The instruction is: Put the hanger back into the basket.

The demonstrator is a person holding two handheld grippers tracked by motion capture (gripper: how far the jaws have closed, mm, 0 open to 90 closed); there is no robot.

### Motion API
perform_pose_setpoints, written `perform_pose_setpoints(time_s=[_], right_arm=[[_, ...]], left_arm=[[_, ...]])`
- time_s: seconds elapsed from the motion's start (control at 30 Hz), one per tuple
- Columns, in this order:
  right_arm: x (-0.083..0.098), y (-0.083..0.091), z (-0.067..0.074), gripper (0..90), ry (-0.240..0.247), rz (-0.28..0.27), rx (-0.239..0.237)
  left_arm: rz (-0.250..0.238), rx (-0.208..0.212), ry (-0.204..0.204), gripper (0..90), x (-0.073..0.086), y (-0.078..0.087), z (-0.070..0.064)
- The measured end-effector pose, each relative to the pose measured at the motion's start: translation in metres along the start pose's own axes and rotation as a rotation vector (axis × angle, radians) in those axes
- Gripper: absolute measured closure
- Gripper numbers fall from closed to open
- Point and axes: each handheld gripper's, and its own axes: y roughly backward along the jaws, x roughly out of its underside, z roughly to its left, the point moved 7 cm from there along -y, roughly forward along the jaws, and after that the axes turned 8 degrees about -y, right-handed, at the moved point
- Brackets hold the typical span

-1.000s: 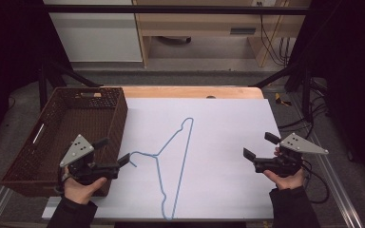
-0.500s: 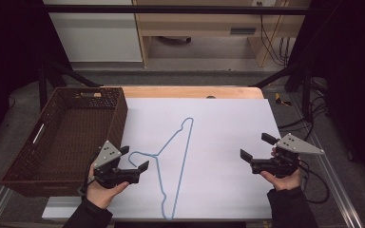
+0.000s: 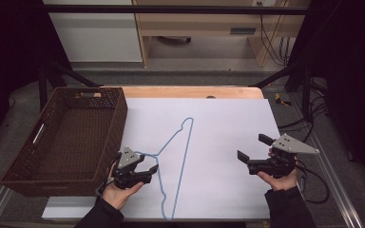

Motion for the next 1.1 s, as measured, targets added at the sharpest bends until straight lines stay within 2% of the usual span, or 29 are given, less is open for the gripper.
perform_pose_setpoints(time_s=[0.07,0.2,0.4,0.67,0.83,0.97,1.1], right_arm=[[0.001,-0.002,0.001,1.7,0.003,0.006,0.0],[0.002,-0.003,0.001,1.7,0.01,0.009,-0.002],[0.003,-0.005,0.002,1.7,0.009,0.017,-0.001],[0.005,-0.007,0.003,1.7,0.012,0.024,-0.001],[0.005,-0.008,0.003,1.7,0.011,0.028,0.001],[0.005,-0.007,0.003,1.7,0.01,0.026,0.001],[0.004,-0.007,0.003,1.7,0.008,0.024,0.0]], left_arm=[[0.015,0.005,-0.011,36.6,0.003,-0.005,-0.001],[0.049,0.006,-0.004,36.8,0.007,-0.016,-0.003],[0.108,-0.028,0.037,40.8,0.014,-0.033,-0.005],[0.157,-0.056,0.088,50.2,0.02,-0.044,-0.009],[0.175,-0.067,0.101,52.1,0.021,-0.048,-0.013],[0.188,-0.095,0.097,53.9,0.022,-0.049,-0.015],[0.194,-0.117,0.131,54.2,0.022,-0.049,-0.02]])
